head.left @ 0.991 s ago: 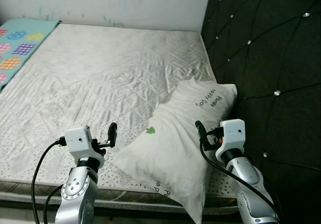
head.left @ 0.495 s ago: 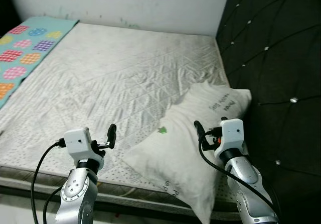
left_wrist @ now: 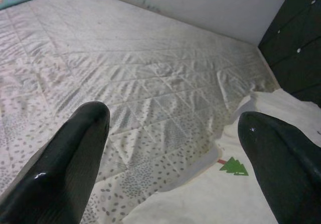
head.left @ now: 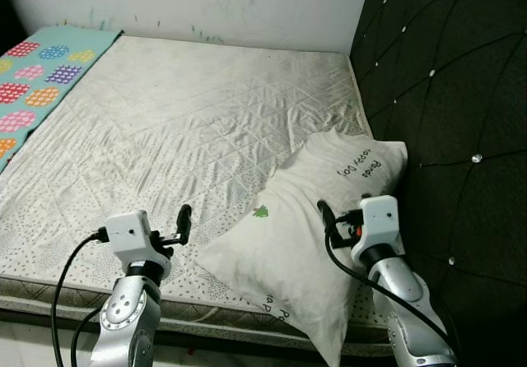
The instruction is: Clean up the room
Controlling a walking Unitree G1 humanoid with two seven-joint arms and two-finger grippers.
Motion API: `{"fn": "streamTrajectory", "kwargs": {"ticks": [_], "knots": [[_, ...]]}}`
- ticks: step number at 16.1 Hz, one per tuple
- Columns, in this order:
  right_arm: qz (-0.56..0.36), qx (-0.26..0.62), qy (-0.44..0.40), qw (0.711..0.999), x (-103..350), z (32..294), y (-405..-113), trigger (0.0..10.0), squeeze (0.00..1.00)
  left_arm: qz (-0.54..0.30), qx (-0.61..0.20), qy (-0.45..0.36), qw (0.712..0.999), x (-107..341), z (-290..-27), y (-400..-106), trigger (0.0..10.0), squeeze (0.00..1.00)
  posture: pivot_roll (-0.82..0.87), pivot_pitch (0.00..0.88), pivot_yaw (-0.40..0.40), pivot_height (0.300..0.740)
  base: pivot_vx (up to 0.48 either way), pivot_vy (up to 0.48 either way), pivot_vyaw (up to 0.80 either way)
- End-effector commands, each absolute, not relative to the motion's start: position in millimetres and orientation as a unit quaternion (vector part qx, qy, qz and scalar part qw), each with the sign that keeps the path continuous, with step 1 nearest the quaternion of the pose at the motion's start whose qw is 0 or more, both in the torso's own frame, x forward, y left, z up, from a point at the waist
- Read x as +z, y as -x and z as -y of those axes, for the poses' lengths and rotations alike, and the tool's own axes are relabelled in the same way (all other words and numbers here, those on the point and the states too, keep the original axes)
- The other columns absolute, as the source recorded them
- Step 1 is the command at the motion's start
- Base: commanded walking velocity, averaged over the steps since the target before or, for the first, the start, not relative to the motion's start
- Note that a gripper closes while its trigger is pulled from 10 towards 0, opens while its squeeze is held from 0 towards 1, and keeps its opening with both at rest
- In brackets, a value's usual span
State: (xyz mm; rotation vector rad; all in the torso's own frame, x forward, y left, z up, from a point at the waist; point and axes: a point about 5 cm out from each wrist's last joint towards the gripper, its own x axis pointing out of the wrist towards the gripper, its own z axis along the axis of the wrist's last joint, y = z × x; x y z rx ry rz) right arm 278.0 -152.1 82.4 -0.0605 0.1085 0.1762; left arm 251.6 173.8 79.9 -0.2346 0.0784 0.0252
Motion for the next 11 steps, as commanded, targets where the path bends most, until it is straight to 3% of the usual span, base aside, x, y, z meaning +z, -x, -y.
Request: {"fn": "streamTrajectory", "kwargs": {"ticks": [1, 11], "knots": [[-0.065, 0.09, 0.027, 0.993, 79.3, 152.4, -277.1, 10.0, 0.0, -0.05, 0.018, 0.111, 0.992, 76.9, -177.0, -252.6, 10.0, 0.0, -0.09, 0.076, -0.022, 0.74, 0.0, 0.0, 0.0], [-0.068, 0.088, 0.016, 0.994, 80.6, 151.4, -275.7, 10.0, 0.0, -0.05, 0.024, 0.093, 0.994, 79.6, -185.5, -247.1, 10.0, 0.0, -0.08, 0.124, -0.016, 0.727, 0.0, 0.0, 0.0]]}}
